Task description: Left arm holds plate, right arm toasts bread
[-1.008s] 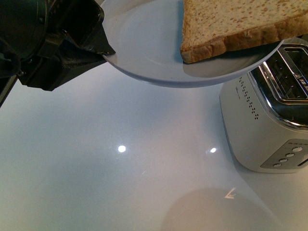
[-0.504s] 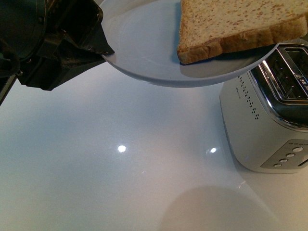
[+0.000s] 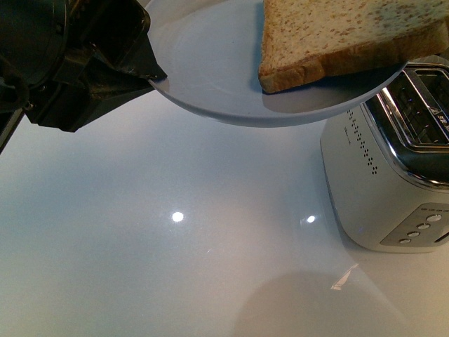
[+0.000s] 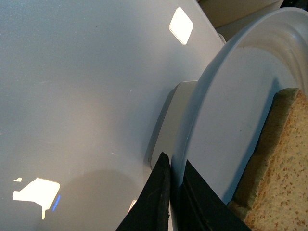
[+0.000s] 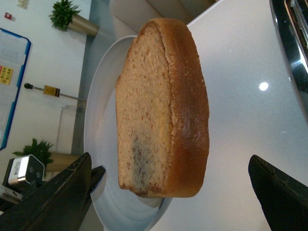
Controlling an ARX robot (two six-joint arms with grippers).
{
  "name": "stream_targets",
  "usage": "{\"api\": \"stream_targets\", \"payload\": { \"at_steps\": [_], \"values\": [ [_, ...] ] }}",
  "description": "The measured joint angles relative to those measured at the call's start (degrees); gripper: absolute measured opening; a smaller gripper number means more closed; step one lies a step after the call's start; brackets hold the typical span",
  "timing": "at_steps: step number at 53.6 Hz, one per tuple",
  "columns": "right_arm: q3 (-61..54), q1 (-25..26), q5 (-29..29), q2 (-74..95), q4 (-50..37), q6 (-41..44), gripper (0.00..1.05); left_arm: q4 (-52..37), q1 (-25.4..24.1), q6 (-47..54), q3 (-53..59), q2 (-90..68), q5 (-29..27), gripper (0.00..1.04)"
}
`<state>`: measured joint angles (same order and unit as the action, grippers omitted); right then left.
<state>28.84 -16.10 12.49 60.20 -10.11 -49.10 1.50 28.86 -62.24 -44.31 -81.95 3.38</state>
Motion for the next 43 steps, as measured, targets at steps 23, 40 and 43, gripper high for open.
{"api": "stream_targets", "payload": {
  "at_steps": [23,40,43],
  "values": [
    [0.70,-0.31,0.31,3.48,-2.64,-1.25,0.67,0.00,0.00,-0.02,-0.02,0.00,0.00,0.03],
    [0.70,-0.22,0.90,3.50,-2.99,-2.21,0.09,0.00,0.00,0.00,-0.02,0.00,0.00,0.03],
    [0.70,0.02,1.14,3.45,-2.97,-2.40,0.03,0.00,0.00,-0.02,0.00,0.00,0.00,0.03]
  ]
}}
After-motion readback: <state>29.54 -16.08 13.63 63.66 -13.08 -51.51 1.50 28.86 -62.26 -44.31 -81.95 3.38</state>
